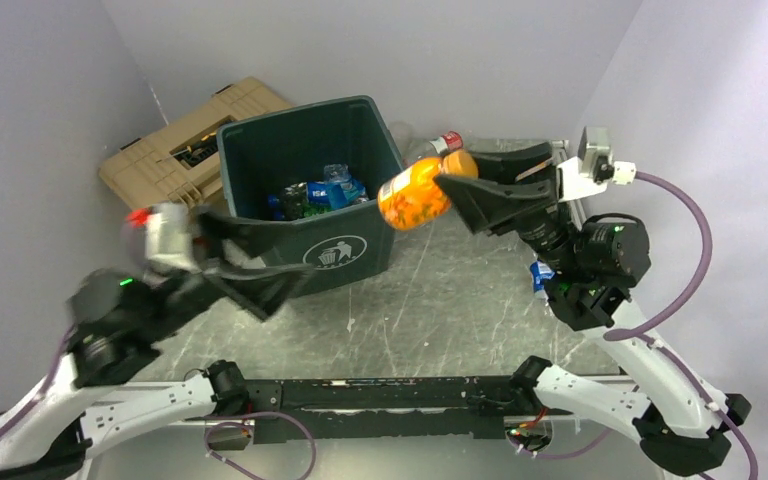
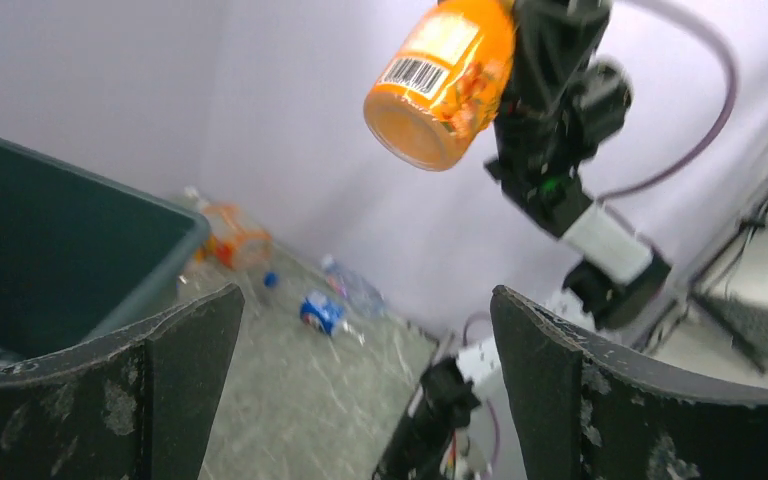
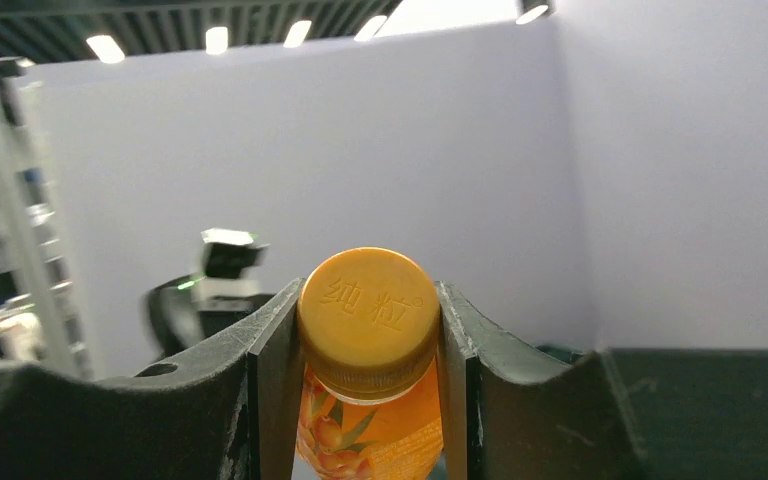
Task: Put the plastic bottles in the bin
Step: Place the plastic bottle in the trash bin.
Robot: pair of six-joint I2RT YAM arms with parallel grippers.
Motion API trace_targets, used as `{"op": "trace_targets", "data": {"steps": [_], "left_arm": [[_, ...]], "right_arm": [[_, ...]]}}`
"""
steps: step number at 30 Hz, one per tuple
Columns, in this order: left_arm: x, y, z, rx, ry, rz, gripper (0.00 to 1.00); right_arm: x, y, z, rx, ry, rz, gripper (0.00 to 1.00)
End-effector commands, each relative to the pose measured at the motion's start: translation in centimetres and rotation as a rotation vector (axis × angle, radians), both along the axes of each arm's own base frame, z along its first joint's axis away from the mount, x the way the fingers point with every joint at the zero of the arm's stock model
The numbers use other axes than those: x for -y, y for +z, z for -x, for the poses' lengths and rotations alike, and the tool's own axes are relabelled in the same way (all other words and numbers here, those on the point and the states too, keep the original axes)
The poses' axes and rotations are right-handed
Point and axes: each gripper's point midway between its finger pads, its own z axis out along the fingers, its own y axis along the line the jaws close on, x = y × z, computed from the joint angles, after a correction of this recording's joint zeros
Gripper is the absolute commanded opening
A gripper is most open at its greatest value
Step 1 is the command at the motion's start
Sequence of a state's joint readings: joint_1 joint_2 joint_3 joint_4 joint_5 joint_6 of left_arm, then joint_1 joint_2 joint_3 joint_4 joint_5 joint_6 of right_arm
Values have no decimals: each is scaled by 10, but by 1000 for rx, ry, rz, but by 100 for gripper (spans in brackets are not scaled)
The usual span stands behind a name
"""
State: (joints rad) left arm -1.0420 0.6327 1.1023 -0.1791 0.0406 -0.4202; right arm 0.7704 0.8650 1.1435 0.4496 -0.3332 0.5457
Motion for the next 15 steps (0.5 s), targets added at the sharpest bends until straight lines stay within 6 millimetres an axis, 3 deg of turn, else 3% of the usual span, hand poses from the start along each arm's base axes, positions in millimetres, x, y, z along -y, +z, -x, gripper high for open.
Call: {"op": "trace_targets", "data": {"steps": [1, 5, 9, 13, 15], "left_arm": [[-81, 23, -7, 0, 256, 122, 99], [-107, 14, -1, -47, 294, 148, 99], [-113, 3, 1, -88, 299, 127, 99], [-113, -1, 4, -94, 284, 115, 99], [-110, -2, 6, -94, 266, 103, 99]], "right_arm": [[8, 19, -56, 32, -311, -11, 0], [-14, 24, -104, -8, -415, 40, 0], [-56, 12, -144, -49, -416, 144, 0], [-93, -16, -183, -113, -416, 234, 0], [-113, -38, -203, -151, -410, 296, 0]]}}
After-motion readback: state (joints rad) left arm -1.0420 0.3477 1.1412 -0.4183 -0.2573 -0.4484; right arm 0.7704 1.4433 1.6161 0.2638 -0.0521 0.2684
